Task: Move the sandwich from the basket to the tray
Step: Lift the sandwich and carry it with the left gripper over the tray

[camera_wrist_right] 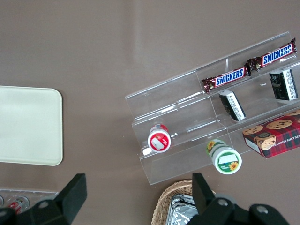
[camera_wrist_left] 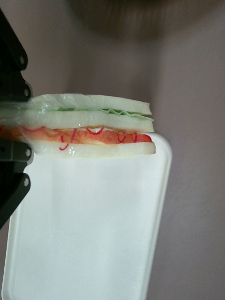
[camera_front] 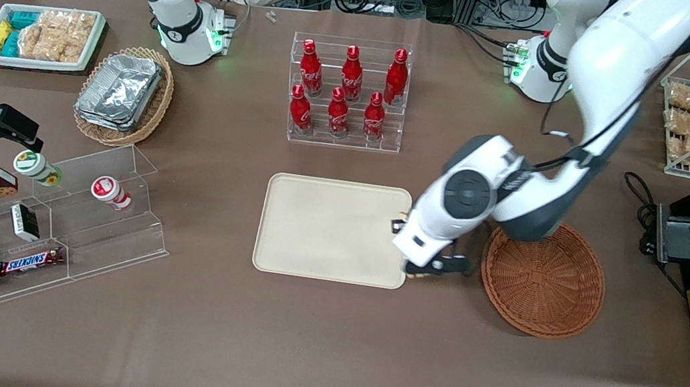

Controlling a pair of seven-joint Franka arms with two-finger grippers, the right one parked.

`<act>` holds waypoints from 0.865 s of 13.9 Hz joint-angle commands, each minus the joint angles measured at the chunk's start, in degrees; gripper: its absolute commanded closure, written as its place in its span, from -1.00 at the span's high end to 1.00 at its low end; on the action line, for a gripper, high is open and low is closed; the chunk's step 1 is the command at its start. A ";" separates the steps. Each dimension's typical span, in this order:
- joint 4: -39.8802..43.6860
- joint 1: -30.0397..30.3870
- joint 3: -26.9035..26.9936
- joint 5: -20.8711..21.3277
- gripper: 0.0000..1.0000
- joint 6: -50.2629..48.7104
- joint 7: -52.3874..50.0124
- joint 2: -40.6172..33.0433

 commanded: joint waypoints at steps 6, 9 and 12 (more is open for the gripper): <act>-2.68 -4.26 1.08 9.53 -0.94 8.52 -2.33 5.56; -3.47 -4.35 1.08 11.57 -0.62 8.87 -2.33 6.18; -3.30 -4.17 0.99 11.57 0.40 8.87 -2.50 6.27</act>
